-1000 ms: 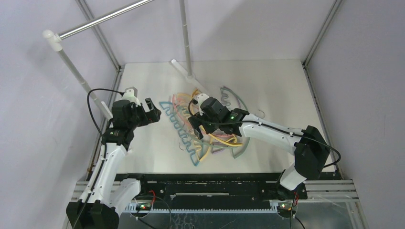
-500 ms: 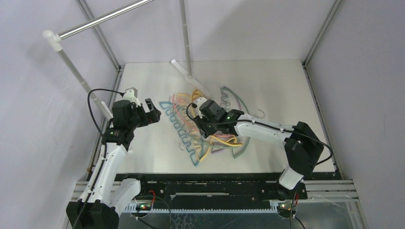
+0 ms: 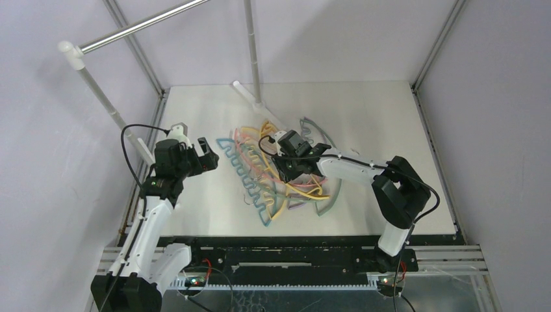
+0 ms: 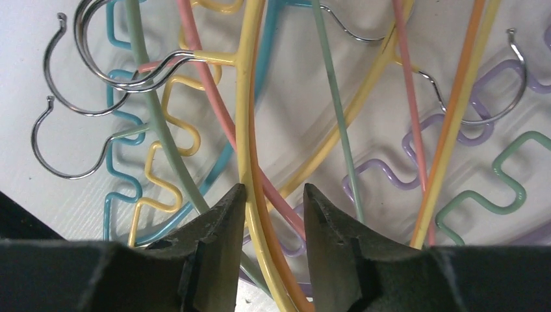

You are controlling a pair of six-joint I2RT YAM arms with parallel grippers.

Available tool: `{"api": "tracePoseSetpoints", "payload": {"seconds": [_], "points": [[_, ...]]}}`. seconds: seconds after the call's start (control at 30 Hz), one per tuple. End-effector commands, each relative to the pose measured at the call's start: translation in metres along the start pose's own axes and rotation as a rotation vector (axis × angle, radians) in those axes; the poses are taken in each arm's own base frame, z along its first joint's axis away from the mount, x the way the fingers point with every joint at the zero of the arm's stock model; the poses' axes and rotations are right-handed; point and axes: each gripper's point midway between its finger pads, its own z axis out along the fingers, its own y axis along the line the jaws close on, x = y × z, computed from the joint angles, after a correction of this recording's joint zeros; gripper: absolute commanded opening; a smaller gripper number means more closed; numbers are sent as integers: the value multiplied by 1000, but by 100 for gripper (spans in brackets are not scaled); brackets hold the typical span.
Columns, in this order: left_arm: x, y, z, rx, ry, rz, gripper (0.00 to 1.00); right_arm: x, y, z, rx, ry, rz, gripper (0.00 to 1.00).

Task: Organize the hangers

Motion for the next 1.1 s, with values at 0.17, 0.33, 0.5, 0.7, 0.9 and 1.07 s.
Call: {"api": "tracePoseSetpoints", "payload": {"seconds": [0.17,0.33,0.5,0.7,0.9,1.07], "points": [[8,7,0,-22,-14,-3,99,0,15,9,-69,3,-25,37],[10,9,0,-32,-12,-6,99,7,16,10,-71,25,-33,23],[10,10,-2,-35,-21,-10,99,-2,16,-1,-65,-5,-42,7],[8,11,-5,-45,-34,-11,99,-38,23,-38,-106,-85,-53,0],[4,14,-8,-61,-56,-13,99,-85,38,-89,-220,-218,-7,0],[2,13,-11,-60,-74,-19,100,-124,46,-130,-301,-320,27,0]]}}
